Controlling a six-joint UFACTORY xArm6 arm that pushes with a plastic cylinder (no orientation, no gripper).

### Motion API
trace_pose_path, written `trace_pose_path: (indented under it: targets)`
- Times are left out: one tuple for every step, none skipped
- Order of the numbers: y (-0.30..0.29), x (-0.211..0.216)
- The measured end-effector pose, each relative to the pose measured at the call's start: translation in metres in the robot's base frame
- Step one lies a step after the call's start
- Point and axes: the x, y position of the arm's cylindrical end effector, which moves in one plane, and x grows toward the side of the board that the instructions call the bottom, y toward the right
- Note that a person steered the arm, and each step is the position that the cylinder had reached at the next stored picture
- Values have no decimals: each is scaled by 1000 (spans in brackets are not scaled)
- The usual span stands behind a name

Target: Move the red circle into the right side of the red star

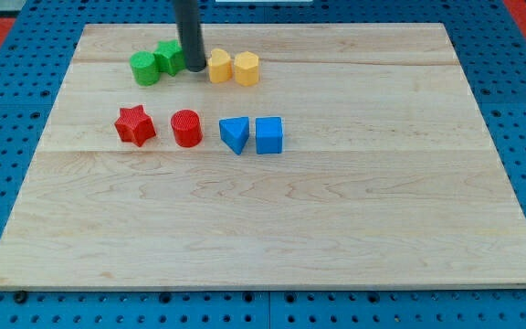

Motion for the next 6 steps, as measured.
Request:
trace_pose_path:
  targets:
    - [75,2]
    - [79,31]
    - [32,43]
    - [14,85]
    - [11,118]
    - [-13,138]
